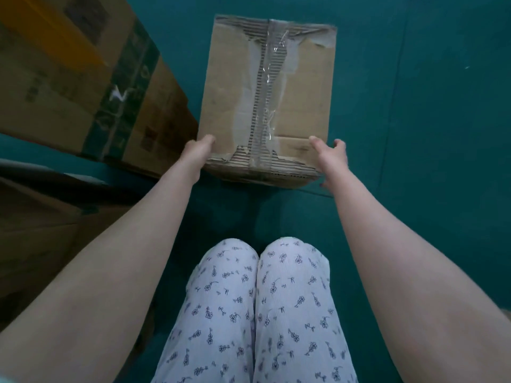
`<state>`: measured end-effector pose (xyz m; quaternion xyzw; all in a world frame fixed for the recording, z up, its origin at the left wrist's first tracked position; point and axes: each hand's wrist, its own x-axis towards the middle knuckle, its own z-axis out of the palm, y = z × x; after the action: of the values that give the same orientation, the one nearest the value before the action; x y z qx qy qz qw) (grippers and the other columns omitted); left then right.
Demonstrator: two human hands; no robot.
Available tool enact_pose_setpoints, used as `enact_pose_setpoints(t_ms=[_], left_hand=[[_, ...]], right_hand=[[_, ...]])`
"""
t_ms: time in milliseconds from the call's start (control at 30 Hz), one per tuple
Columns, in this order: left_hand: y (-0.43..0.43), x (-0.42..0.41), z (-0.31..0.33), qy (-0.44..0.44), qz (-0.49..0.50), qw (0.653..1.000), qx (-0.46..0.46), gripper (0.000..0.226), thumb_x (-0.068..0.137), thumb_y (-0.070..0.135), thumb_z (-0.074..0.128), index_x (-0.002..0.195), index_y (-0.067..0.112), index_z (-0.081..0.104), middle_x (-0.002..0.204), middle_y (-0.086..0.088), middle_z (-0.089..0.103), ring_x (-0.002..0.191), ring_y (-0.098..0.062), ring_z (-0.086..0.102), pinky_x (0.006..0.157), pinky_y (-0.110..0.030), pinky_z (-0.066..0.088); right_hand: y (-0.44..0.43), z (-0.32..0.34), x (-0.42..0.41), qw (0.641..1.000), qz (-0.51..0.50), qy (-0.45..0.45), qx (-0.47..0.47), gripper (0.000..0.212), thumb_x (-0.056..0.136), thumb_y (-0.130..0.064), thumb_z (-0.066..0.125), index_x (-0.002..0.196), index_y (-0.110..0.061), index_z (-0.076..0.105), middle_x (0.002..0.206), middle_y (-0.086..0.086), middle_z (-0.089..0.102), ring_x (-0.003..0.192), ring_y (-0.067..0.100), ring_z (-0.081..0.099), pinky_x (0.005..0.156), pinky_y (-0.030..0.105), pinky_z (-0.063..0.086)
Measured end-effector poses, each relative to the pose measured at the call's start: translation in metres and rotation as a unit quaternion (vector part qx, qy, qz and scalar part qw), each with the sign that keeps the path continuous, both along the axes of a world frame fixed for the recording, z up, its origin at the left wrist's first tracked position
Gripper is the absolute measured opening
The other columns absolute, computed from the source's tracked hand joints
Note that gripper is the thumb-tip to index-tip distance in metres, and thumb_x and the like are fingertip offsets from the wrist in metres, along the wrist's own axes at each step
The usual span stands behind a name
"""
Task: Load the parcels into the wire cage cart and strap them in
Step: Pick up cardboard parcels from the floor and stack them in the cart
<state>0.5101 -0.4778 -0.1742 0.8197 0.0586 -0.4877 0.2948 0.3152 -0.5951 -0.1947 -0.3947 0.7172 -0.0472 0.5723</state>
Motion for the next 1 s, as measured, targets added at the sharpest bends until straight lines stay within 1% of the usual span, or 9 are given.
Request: enact_pose_setpoints(t_ms=[67,133,233,400,533,700,800,900,1000], left_hand=[[-0.001,0.003,-0.017,0.011,0.001,1.0,-0.005,0.056,0.095,0.038,0.047,0.144,0.015,0.03,0.134,-0.004,0.046,0.122,-0.027,0.044,0.102,-0.043,0.036],[0.0,0.005,-0.027,-0.006,0.01,1.0,-0.018,0.057,0.094,0.04,0.05,0.143,0.019,0.029,0.138,-0.006,0.043,0.125,-0.03,0.044,0.102,-0.051,0.037],[0.0,-0.002,-0.026,-0.036,0.025,0.998,-0.053,0.056,0.094,0.036,0.055,0.142,0.02,0.03,0.137,-0.005,0.044,0.123,-0.027,0.047,0.098,-0.046,0.042],[0.006,-0.013,0.016,-0.065,0.033,0.996,-0.041,0.056,0.092,0.037,0.056,0.14,0.019,0.033,0.137,-0.007,0.045,0.123,-0.027,0.047,0.101,-0.047,0.044],[0.018,-0.029,0.082,-0.067,0.048,0.996,-0.038,0.059,0.092,0.039,0.057,0.141,0.017,0.033,0.137,-0.008,0.045,0.122,-0.028,0.048,0.097,-0.046,0.048],[0.03,-0.054,0.19,-0.085,0.024,0.991,-0.103,0.058,0.09,0.037,0.06,0.139,0.018,0.036,0.132,-0.004,0.047,0.116,-0.023,0.05,0.095,-0.042,0.05],[0.028,-0.067,0.253,-0.092,0.004,0.984,-0.153,0.058,0.088,0.034,0.064,0.138,0.021,0.04,0.13,-0.001,0.048,0.11,-0.018,0.049,0.09,-0.038,0.052],[0.028,-0.081,0.311,-0.086,-0.016,0.976,-0.201,0.059,0.086,0.03,0.066,0.139,0.024,0.04,0.13,0.0,0.049,0.112,-0.019,0.051,0.092,-0.041,0.052],[0.031,-0.099,0.362,-0.083,-0.058,0.966,-0.24,0.061,0.085,0.031,0.067,0.139,0.028,0.039,0.13,0.0,0.048,0.116,-0.021,0.05,0.096,-0.045,0.05]], right_hand=[[0.0,-0.016,0.002,0.997,-0.018,-0.069,0.04,0.091,0.075,-0.053,0.067,0.148,-0.029,0.018,0.149,0.001,0.034,0.13,0.031,0.042,0.101,0.058,0.038],[0.004,-0.027,0.001,0.992,-0.037,-0.116,0.031,0.079,0.081,-0.037,0.068,0.146,-0.031,0.024,0.141,-0.003,0.045,0.122,0.027,0.051,0.095,0.059,0.044],[0.007,-0.026,-0.006,0.99,-0.047,-0.133,0.005,0.062,0.09,-0.015,0.059,0.144,-0.031,0.031,0.133,-0.004,0.053,0.115,0.024,0.056,0.091,0.058,0.048],[-0.002,0.017,-0.013,0.992,0.005,-0.121,-0.03,0.058,0.092,-0.006,0.052,0.144,-0.027,0.035,0.131,-0.003,0.054,0.116,0.023,0.055,0.097,0.052,0.046],[-0.006,0.089,-0.02,0.992,0.047,-0.098,-0.065,0.059,0.091,-0.006,0.05,0.144,-0.026,0.034,0.135,-0.001,0.05,0.118,0.022,0.052,0.102,0.045,0.044],[0.003,0.199,-0.051,0.992,0.029,-0.104,-0.071,0.059,0.092,-0.009,0.049,0.146,-0.027,0.032,0.137,-0.003,0.05,0.119,0.022,0.052,0.1,0.048,0.045],[0.012,0.261,-0.075,0.991,-0.019,-0.124,-0.047,0.056,0.096,-0.009,0.047,0.146,-0.028,0.031,0.136,-0.003,0.049,0.116,0.026,0.052,0.087,0.058,0.05],[0.027,0.32,-0.101,0.986,-0.06,-0.15,-0.041,0.053,0.098,-0.008,0.044,0.146,-0.026,0.031,0.132,-0.002,0.05,0.109,0.027,0.052,0.066,0.051,0.055],[0.051,0.368,-0.132,0.975,-0.12,-0.179,-0.052,0.049,0.098,-0.009,0.044,0.143,-0.027,0.034,0.128,-0.001,0.053,0.105,0.027,0.054,0.066,0.052,0.054]])
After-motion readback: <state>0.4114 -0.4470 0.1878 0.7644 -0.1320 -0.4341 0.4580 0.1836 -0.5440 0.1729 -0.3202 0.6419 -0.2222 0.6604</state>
